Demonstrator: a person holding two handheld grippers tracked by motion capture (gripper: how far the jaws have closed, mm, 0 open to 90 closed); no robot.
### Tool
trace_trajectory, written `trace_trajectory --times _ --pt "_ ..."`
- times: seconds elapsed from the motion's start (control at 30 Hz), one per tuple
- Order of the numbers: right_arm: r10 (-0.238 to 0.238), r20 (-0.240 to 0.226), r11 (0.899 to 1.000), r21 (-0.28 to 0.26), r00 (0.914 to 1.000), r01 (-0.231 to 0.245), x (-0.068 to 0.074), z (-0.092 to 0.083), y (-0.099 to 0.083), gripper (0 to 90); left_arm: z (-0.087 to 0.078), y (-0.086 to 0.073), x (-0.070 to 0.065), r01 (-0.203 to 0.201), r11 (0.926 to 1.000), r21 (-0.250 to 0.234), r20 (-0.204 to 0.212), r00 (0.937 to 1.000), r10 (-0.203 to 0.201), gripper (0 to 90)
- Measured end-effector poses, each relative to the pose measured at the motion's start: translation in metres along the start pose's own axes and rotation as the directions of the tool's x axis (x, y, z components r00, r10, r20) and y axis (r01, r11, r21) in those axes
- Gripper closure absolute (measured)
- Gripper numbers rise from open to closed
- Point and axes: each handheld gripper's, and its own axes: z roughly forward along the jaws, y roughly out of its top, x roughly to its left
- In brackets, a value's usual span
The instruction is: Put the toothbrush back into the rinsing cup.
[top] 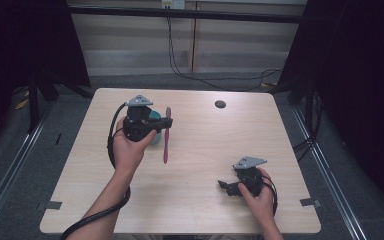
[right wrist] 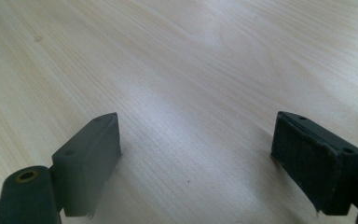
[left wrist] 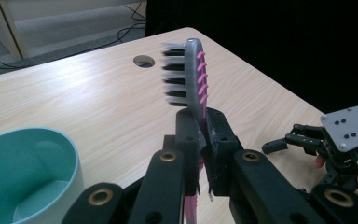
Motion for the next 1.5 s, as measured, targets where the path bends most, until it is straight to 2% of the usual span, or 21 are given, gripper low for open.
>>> trace_trajectory --times 0.07,0.3,0.57,0.77,1.07,1.3,1.5 --pt "0.015 0.007 1.0 0.004 0.9999 -0.015 0.001 0.001 0.001 14.1 -0.002 0.001 0.001 0.004 1.0 -0.001 -0.006 1.0 -0.004 85.7" --pt "0.009 0.01 1.0 0.002 0.9999 -0.009 0.001 0.001 0.001 14.0 -0.007 0.005 0.005 0.012 0.9998 -0.015 -0.018 0.9998 -0.012 85.7" --pt "0.009 0.01 1.0 0.002 0.9999 -0.009 0.001 0.001 0.001 14.0 -0.013 0.01 0.018 0.024 0.9991 -0.035 -0.039 0.9989 -0.025 85.7" --pt "0.01 0.009 1.0 0.002 0.9999 -0.01 0.001 0.001 0.001 14.0 -0.013 0.013 0.024 0.047 0.9976 -0.051 -0.048 0.9976 -0.049 85.7" --pt "0.01 0.009 1.0 0.002 0.9999 -0.01 0.001 0.001 0.001 14.0 -0.014 0.019 0.028 0.05 0.9968 -0.063 -0.067 0.9963 -0.054 85.7" --pt "0.01 0.01 1.0 0.0 0.9999 -0.01 0.001 0.002 0.001 14.0 -0.019 0.024 0.03 0.029 0.9973 -0.067 -0.077 0.9965 -0.034 85.6" --pt "0.01 0.01 1.0 0.001 0.9999 -0.01 0.001 0.002 0.001 14.1 -0.022 0.029 0.036 0.031 0.9964 -0.079 -0.085 0.9956 -0.038 85.7"
